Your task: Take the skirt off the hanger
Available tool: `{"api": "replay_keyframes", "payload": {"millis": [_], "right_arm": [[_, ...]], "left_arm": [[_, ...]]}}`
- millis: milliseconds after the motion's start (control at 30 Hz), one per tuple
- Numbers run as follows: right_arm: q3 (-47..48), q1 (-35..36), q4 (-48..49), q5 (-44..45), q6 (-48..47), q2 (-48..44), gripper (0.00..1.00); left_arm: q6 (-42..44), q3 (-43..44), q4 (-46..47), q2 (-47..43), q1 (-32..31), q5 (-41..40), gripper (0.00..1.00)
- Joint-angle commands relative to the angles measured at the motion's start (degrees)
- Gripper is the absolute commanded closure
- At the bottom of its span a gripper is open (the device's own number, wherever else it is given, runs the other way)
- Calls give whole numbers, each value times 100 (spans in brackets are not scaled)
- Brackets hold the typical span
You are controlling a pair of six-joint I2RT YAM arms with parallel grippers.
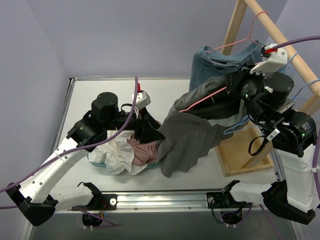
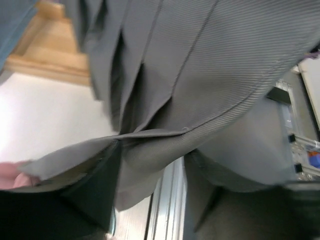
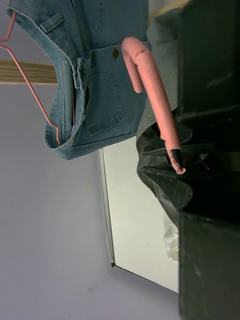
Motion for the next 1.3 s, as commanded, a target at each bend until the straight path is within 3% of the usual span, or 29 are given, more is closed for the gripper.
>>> {"api": "replay_keyframes", "payload": {"millis": [0, 33, 100, 133, 367, 500, 567, 700, 800, 900, 967, 1067, 1167, 1267], "right_arm": [[220, -11, 387, -57, 164, 15, 100], [238, -11, 405, -66, 164, 24, 100], [273, -11, 370, -22, 173, 42, 100], [334, -11, 361, 21, 173, 50, 100], [493, -11, 335, 785, -11, 121, 100], [-6, -11, 387, 2241, -249, 69, 100], [-280, -11, 588, 2473, -206, -37, 100], [-255, -11, 432, 2501, 442, -82, 100], [132, -11, 124, 1984, 1084, 59, 100], [220, -11, 132, 703, 1673, 86, 100], [-33, -11, 535, -602, 2350, 25, 100], [-412, -11, 1239, -1819, 2984, -37, 100], [-142, -11, 1302, -1860, 2855, -46, 100], [377, -3, 758, -1167, 2372, -2, 100]], "left_arm": [[-336, -136, 1015, -112, -3, 878, 44], [-372, -163, 1086, -86, -3, 958, 52], [-433, -189, 1165, -24, -12, 1055, 77], [-468, -189, 1122, -6, -12, 1047, 97], [-591, -329, 323, -58, 40, -226, 98], [-627, -497, 340, -769, 49, -1149, 98], [-487, -419, -149, -797, 41, -1657, 98], [-319, -391, -523, -543, 40, -1670, 98], [-477, -558, -189, -560, 49, -1538, 98], [-416, -314, -144, -342, 49, -1468, 98], [-372, 90, -144, -209, 49, -1458, 98], [-214, 802, -249, 81, 49, -1563, 98], [119, 1852, -749, 424, 76, -1818, 98], [629, 3231, -1618, 731, 146, -2371, 98]]}}
